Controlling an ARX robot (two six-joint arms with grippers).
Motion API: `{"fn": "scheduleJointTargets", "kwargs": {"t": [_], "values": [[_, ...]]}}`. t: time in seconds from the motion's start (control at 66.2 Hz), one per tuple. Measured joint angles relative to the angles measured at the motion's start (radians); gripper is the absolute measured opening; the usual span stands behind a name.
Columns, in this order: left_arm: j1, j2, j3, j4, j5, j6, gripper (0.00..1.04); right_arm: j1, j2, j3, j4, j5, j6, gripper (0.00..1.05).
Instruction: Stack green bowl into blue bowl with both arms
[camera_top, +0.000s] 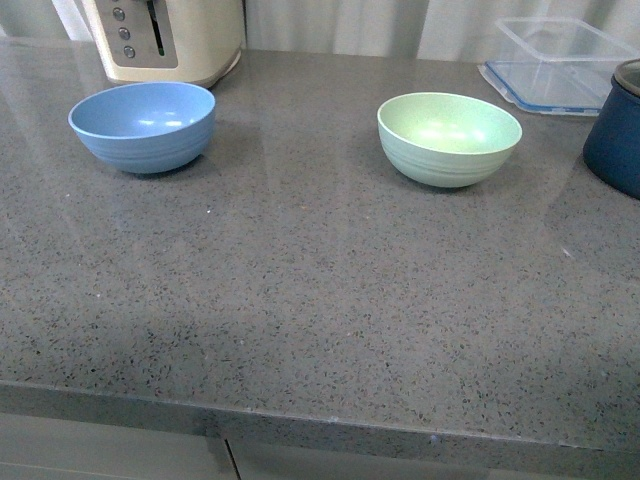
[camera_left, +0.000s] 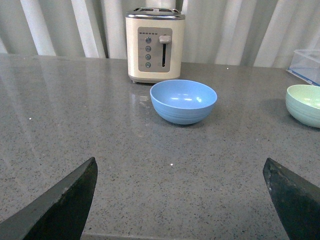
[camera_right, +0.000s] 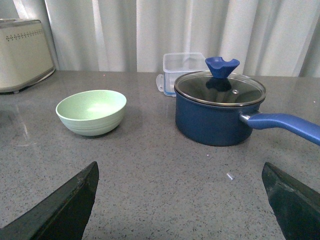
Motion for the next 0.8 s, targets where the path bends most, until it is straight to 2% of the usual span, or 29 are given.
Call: {"fn": "scheduleJointTargets", "kwargs": {"t": [0.287, 0.302, 0.317, 0.347, 0.378, 0.408, 0.483, 0.544, 0.68, 0.801], "values": [[-0.002, 0.003, 0.002, -0.002, -0.011, -0.003, 0.98, 0.000, 0.000, 0.000, 0.000, 0.000, 0.000, 0.95], [-0.021, 0.026, 0.011, -0.036, -0.071, -0.019, 0.98, 0.000, 0.000, 0.000, 0.000, 0.000, 0.000, 0.95], [-0.063, 0.085, 0.051, -0.132, -0.214, -0.057, 0.98, 0.000, 0.000, 0.000, 0.000, 0.000, 0.000, 0.95], [-0.110, 0.227, 0.116, -0.216, -0.399, -0.112, 0.98, 0.000, 0.000, 0.000, 0.000, 0.000, 0.000, 0.95], [-0.118, 0.383, 0.171, -0.209, -0.526, -0.133, 0.98, 0.000, 0.000, 0.000, 0.000, 0.001, 0.000, 0.95], [-0.106, 0.496, 0.214, -0.185, -0.585, -0.145, 0.98, 0.000, 0.000, 0.000, 0.000, -0.001, 0.000, 0.95], [-0.057, 0.758, 0.350, -0.074, -0.590, -0.145, 0.98, 0.000, 0.000, 0.000, -0.002, -0.001, 0.000, 0.95], [-0.032, 0.956, 0.489, 0.029, -0.524, -0.122, 0.98, 0.000, 0.000, 0.000, -0.002, 0.000, 0.000, 0.95], [-0.027, 1.164, 0.672, 0.059, -0.423, -0.109, 0.98, 0.000, 0.000, 0.000, -0.002, 0.000, 0.000, 0.95], [-0.027, 1.270, 0.762, 0.073, -0.383, -0.126, 0.98, 0.000, 0.000, 0.000, -0.002, 0.000, 0.000, 0.95]]}}
